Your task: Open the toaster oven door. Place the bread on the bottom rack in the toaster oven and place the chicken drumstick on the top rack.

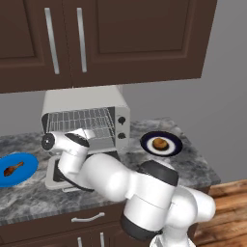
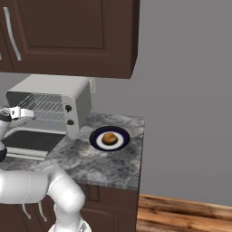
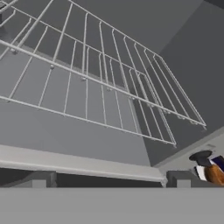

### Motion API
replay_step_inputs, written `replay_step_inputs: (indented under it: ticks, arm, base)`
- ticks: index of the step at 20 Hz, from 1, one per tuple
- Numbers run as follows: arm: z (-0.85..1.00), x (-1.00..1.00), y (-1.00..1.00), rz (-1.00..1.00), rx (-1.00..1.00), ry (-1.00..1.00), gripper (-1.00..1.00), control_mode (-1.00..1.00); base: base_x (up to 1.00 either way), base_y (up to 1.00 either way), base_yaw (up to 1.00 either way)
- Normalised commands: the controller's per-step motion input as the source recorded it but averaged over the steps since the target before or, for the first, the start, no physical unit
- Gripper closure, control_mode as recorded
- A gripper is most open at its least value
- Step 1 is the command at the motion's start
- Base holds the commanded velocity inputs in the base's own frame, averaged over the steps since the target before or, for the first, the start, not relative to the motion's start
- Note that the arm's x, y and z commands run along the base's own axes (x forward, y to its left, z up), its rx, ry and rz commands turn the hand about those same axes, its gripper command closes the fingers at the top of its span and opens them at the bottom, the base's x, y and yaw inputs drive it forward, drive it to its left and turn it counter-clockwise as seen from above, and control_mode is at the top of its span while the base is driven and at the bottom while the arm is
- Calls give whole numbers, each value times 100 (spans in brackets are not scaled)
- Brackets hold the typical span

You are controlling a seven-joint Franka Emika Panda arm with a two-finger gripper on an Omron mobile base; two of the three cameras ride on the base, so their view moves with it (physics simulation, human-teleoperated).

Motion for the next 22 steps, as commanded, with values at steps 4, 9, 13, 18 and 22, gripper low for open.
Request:
replay_step_inputs:
  ticks: [4,9,13,18,22]
  arm:
    - [-16,11,-3,2,0,0,-100,-100]
    - [-21,12,-2,1,0,0,-100,-100]
    - [-7,19,-1,1,0,0,-100,-100]
    - [-1,25,0,0,0,0,-100,-100]
    - [-12,25,5,0,0,0,-100,-100]
  base:
    - [0,0,0]
    - [0,0,0]
    - [0,0,0]
    - [0,0,0]
    - [0,0,0]
